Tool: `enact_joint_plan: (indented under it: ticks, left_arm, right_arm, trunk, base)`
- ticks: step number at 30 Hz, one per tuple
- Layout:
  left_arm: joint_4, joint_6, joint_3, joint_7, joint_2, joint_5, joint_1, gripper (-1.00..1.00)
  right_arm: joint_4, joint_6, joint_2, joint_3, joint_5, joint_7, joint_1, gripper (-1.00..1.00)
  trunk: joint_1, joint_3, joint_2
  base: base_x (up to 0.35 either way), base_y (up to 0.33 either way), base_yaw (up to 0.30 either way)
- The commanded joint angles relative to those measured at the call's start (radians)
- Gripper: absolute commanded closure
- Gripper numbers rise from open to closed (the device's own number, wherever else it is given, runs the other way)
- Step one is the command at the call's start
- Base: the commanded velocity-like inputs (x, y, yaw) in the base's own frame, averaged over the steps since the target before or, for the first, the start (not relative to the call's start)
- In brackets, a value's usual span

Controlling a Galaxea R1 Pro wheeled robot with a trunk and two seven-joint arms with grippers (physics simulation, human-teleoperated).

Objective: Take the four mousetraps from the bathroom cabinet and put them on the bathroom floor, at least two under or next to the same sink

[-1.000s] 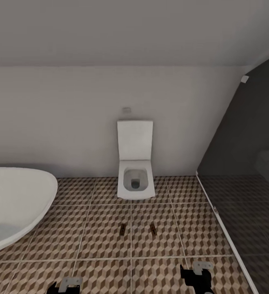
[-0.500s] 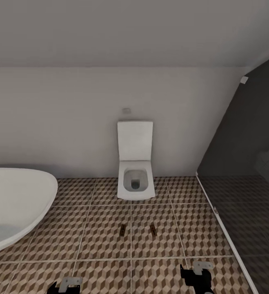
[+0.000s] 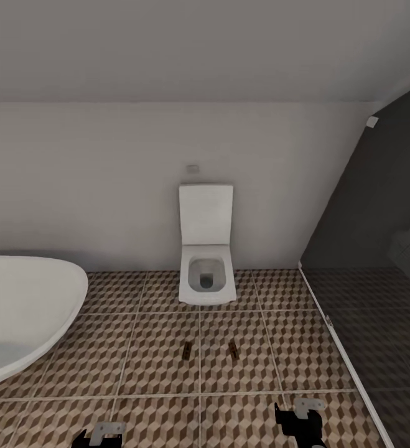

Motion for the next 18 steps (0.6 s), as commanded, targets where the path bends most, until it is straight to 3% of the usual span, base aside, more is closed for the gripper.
enact_joint_plan:
  ticks: [1, 18]
  left_arm:
    - [0.003, -0.004, -0.008, 0.003, -0.001, 0.003, -0.001, -1.00]
    - [0.003, -0.003, -0.008, 0.003, -0.002, 0.003, 0.000, -1.00]
  right_arm:
    - [0.001, -0.003, 0.000, 0.009, -0.010, -0.001, -0.001, -1.00]
    - [0.001, -0.003, 0.000, 0.009, -0.010, -0.001, -0.001, -1.00]
  trunk:
    - [0.001, -0.002, -0.002]
    - [0.001, -0.002, -0.002]
  base:
    - [0.000, 0.000, 0.000]
    - [0.000, 0.000, 0.000]
